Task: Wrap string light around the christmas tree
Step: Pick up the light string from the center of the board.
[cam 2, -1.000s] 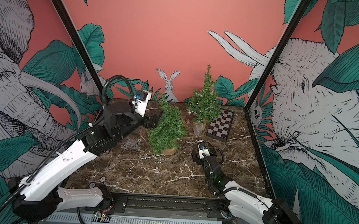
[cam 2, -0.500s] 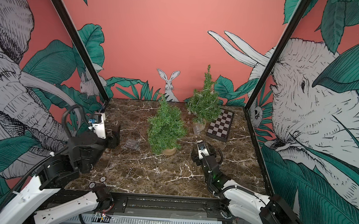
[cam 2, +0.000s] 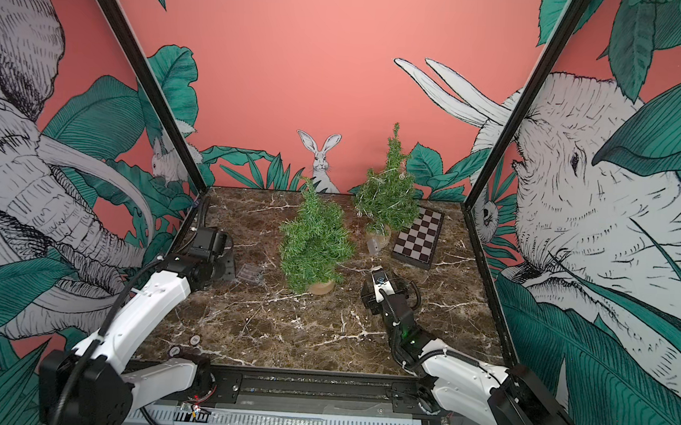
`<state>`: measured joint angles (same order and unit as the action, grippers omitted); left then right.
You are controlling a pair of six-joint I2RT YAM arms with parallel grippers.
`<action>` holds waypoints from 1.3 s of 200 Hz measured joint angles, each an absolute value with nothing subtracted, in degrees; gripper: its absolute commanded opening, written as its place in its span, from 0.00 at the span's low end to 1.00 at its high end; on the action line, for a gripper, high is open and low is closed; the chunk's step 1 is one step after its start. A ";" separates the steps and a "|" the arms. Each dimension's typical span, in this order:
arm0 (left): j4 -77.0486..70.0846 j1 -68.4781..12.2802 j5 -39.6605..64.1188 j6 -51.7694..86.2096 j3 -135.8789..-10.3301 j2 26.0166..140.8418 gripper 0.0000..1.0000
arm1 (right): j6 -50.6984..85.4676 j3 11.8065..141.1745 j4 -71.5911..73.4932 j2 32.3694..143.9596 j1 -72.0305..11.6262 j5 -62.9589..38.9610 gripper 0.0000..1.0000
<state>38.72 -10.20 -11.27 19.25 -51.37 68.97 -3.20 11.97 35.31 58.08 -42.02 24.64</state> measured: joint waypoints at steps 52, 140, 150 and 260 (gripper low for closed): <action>37.04 -8.82 -6.11 9.67 -55.27 82.96 0.45 | -3.18 12.10 35.29 58.76 -42.02 24.60 0.87; 37.82 -8.08 -6.42 2.07 -65.28 98.02 0.37 | -3.18 13.04 35.11 59.11 -42.02 24.40 0.88; 37.85 -7.81 -6.46 1.85 -65.32 98.76 0.37 | -3.16 13.04 35.11 59.29 -42.02 24.38 0.88; 38.11 -5.19 -2.57 1.19 -65.67 102.04 0.31 | -2.98 13.04 34.94 59.64 -42.02 22.24 0.88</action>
